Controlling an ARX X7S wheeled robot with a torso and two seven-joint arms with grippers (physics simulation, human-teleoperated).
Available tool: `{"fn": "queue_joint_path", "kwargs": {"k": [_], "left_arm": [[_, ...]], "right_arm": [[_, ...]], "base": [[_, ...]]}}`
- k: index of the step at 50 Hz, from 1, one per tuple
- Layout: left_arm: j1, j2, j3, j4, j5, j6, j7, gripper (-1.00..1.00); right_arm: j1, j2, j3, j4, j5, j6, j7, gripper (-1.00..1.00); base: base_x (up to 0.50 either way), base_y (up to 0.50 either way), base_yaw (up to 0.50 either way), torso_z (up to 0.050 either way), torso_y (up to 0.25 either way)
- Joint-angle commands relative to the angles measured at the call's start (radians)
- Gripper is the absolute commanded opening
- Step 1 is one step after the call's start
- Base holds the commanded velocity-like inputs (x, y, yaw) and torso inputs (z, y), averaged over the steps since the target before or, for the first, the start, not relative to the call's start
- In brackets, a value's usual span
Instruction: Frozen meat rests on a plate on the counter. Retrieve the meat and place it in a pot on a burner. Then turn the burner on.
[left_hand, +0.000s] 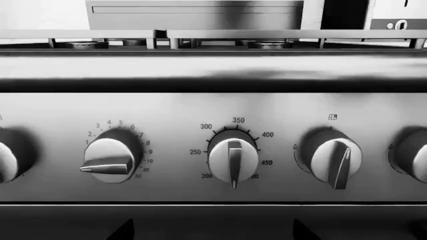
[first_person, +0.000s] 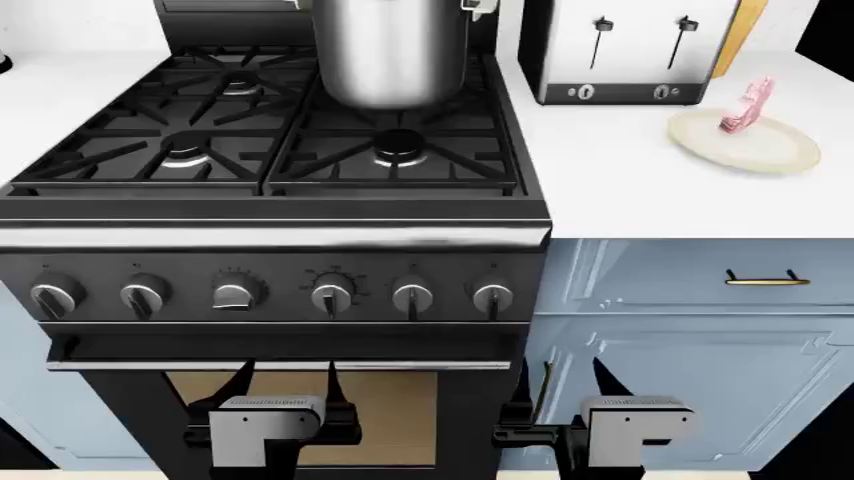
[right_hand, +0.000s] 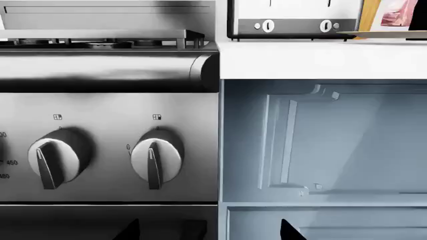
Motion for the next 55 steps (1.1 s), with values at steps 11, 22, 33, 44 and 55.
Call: {"fn": "queue_joint_path", "kwargs": {"k": [11,22,33,44,55], "left_arm": [[0.008,-0.041,0.043,0.014,-0.049,-0.004,-0.062,1.0],[0.034,-0.07,0.074,0.036,-0.081,0.066,-0.051,1.0],[0.035,-0.088,0.096,0.033,-0.085,0.087,-0.059,1.0],[0.033,-0.1,0.107,0.03,-0.106,0.09,-0.07,1.0],[0.033,-0.111,0.118,0.029,-0.123,0.095,-0.081,1.0]], "right_arm": [[0.001,0.043,-0.053,-0.015,0.035,0.011,0.072,1.0],[-0.002,0.061,-0.073,-0.023,0.046,0.006,0.107,1.0],[-0.001,0.075,-0.085,-0.021,0.063,-0.004,0.126,1.0],[-0.002,0.087,-0.098,-0.031,0.07,-0.001,0.147,1.0],[-0.001,0.1,-0.114,-0.037,0.082,0.003,0.161,1.0]], "base": [[0.0,0.0,0.0,0.0,0.0],[0.0,0.0,0.0,0.01,0.0],[0.0,0.0,0.0,0.05,0.0],[0.0,0.0,0.0,0.05,0.0],[0.0,0.0,0.0,0.05,0.0]]}}
